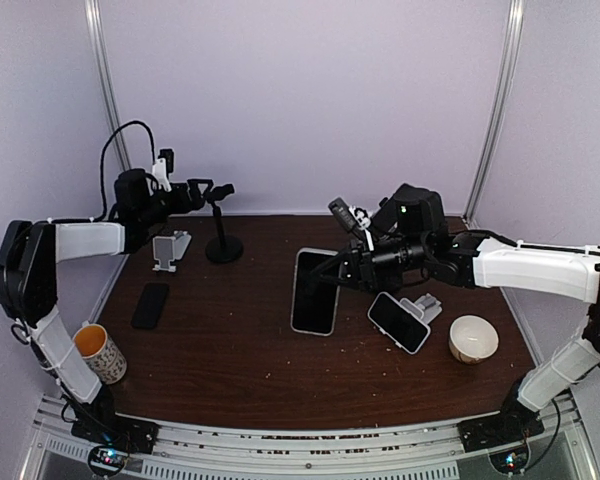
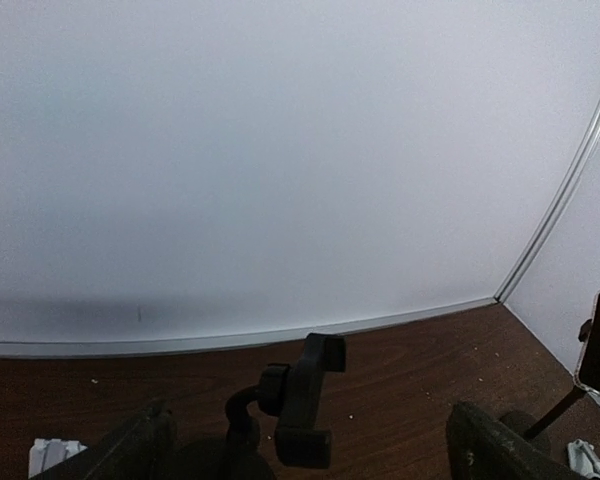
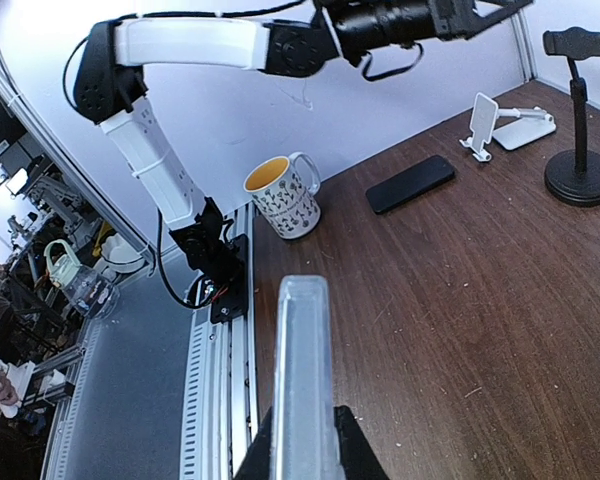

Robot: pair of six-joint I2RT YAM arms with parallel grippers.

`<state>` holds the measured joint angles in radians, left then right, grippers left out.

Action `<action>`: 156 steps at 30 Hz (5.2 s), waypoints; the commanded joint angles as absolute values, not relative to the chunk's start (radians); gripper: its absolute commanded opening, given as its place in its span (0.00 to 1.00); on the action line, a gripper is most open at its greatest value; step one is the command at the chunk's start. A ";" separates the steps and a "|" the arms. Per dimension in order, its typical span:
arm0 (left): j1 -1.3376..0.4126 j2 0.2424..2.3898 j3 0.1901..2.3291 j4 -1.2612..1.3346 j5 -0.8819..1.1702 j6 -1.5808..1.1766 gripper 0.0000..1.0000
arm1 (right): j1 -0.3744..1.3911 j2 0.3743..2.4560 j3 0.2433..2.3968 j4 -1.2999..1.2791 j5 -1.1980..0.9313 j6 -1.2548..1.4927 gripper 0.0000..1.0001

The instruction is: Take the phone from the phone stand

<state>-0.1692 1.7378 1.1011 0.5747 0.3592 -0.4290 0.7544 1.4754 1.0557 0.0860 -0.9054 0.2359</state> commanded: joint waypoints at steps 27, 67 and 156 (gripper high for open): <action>-0.724 1.198 1.121 -0.257 0.036 -0.126 0.98 | 0.739 1.433 1.085 0.252 -0.458 0.550 0.02; -0.917 1.709 1.491 -0.351 0.211 -0.237 0.95 | 0.807 1.511 1.121 0.240 -0.345 0.626 0.00; -0.489 1.797 0.971 -0.275 -0.101 -0.487 0.65 | 0.684 1.329 0.956 0.284 -0.307 0.513 0.86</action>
<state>-0.4992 1.7618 0.9878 -0.3565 -0.0277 -0.4866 0.6952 1.3312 0.9260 0.2668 -0.3065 0.5201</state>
